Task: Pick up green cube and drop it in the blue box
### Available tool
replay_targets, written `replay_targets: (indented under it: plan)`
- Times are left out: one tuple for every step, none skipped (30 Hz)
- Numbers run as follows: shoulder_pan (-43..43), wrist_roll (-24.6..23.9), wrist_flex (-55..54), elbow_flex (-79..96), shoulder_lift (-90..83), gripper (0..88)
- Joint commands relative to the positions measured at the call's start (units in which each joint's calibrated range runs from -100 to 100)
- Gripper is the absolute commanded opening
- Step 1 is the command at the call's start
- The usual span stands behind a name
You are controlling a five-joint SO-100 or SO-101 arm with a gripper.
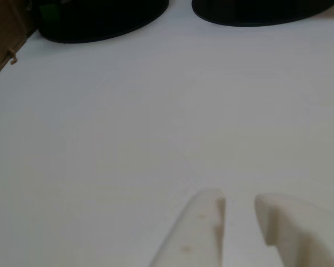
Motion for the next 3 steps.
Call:
replay_targets:
  plan:
    - [0.01,-0.15,-0.9,0.27,-1.0,1.2]
    - [0.01,-0.15,-0.9,0.27,-1.0,1.2]
    - [0.01,-0.15,-0.9,0.27,-1.0,1.2]
